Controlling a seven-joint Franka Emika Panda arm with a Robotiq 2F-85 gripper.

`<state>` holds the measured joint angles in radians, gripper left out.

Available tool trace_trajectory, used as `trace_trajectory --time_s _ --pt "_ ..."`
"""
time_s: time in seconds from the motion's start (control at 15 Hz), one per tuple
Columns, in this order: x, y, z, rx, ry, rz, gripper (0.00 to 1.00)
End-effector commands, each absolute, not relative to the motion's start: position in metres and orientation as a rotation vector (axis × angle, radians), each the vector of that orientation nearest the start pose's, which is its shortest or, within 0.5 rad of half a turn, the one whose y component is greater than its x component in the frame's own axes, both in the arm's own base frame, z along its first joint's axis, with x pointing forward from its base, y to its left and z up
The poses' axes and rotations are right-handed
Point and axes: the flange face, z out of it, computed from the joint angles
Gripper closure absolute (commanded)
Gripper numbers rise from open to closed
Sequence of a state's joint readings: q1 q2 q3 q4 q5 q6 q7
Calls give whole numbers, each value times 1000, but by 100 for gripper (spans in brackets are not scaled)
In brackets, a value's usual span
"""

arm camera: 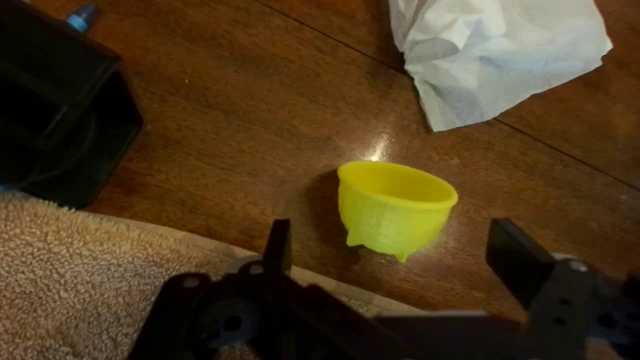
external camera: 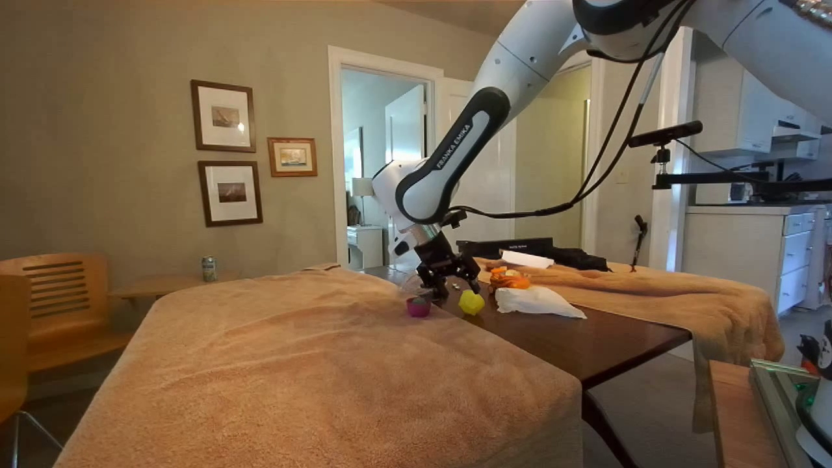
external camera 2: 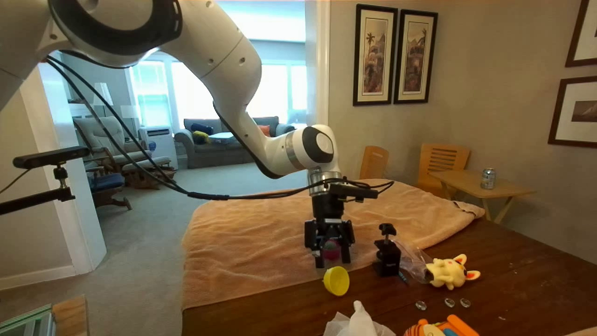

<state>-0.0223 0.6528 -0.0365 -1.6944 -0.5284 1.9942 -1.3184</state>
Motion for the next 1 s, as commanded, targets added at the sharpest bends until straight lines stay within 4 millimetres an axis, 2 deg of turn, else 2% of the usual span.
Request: trace_trajectory --time_s 0.0,0.8,0.87,0.93 --pt "635 -64 194 2009 2026 -851 0" --pt "622 -67 184 1999 2035 -883 0" --pt "622 -68 184 1999 2035 -884 25" --pt "622 -69 184 1999 2035 -884 28"
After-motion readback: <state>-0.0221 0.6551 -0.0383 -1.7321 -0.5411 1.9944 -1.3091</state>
